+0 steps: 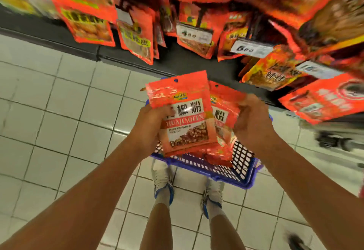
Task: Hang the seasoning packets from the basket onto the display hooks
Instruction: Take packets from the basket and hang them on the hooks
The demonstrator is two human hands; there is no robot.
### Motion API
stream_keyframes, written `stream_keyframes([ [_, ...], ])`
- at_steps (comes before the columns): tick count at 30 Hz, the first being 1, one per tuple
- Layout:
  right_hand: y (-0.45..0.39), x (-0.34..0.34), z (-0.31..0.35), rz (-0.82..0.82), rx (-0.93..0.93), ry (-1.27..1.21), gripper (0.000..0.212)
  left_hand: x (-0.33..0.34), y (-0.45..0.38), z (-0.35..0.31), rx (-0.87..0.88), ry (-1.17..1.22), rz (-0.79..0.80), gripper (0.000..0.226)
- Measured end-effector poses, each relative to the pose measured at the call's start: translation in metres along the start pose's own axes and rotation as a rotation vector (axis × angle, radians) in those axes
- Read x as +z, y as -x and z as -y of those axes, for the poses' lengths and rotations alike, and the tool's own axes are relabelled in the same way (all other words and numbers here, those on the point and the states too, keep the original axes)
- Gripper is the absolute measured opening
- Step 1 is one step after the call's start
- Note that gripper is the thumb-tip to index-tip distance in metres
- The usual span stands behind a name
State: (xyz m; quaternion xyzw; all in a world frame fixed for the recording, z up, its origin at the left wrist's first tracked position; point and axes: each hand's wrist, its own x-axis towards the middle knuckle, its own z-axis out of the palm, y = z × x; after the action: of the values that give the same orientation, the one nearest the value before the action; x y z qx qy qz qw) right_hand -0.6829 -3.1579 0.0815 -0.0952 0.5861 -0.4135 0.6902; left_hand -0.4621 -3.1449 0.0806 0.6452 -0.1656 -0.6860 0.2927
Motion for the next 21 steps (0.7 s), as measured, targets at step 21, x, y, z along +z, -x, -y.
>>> stream_keyframes([
  [21,0.389,0.143,0.371,0.150,-0.720,0.092,0.025,0.090,0.386,-0.337,0.715,-0.040,0.150,0.009],
])
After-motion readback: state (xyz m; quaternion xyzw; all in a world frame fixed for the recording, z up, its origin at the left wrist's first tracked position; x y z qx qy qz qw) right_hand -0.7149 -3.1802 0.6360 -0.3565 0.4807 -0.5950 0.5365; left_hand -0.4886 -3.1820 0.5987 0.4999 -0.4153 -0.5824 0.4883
